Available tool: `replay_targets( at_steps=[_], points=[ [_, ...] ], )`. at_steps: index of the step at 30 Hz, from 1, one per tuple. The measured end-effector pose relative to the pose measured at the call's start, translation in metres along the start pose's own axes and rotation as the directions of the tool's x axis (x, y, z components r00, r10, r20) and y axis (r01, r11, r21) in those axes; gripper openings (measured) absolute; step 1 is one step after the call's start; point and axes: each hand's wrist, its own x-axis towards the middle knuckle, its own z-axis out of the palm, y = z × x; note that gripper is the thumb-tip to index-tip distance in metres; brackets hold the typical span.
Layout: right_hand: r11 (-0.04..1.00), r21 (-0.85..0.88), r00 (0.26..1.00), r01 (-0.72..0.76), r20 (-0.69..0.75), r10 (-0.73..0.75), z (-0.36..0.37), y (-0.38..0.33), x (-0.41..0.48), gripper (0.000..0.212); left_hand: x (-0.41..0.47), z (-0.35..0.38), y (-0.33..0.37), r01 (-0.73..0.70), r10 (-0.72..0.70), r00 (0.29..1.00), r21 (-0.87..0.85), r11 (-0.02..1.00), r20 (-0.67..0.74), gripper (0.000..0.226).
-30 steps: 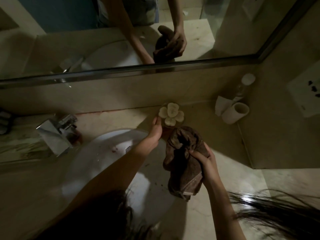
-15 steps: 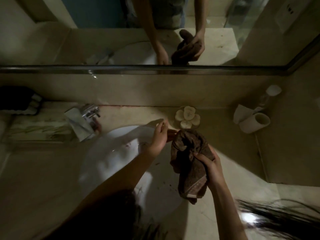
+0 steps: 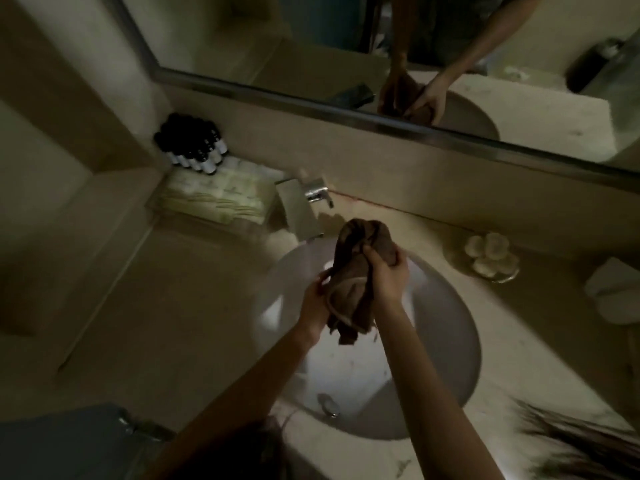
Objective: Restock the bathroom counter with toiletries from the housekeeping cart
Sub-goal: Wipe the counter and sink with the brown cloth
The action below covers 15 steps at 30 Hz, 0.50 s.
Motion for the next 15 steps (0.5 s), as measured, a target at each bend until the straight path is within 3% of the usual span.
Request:
replay_targets(
  at_steps=[4,7,9,11,15],
  points=[
    [0.988,0.119,0.995,-0.098,-0.002,0.099,0.059,0.009,0.002,0.047,0.024,-0.060,0.016,-0.125,0.094,0.973,-0.140,0.982,-0.210,0.023],
    [0.973,0.175,0.986,-0.151,-0.045,0.161,0.090,0.025,-0.001,0.036,0.037,-0.096,0.023,-0.191,0.157,0.948,-0.101,0.976,-0.276,0.025],
    [0.963,0.224,0.979,-0.150,-0.101,0.176,0.104,0.036,-0.006,0.016,0.042,-0.114,0.025,-0.203,0.178,0.950,-0.073,0.977,-0.258,0.032],
    [0.959,0.271,0.981,-0.084,-0.145,0.127,0.113,0.044,-0.007,0.009,0.046,-0.124,0.024,-0.186,0.173,0.966,-0.053,0.981,-0.192,0.032],
    [0.987,0.161,0.983,0.014,-0.181,0.016,0.130,0.045,0.004,0.036,0.056,-0.135,0.021,-0.173,0.173,0.980,0.006,0.985,-0.098,0.029]
  ],
)
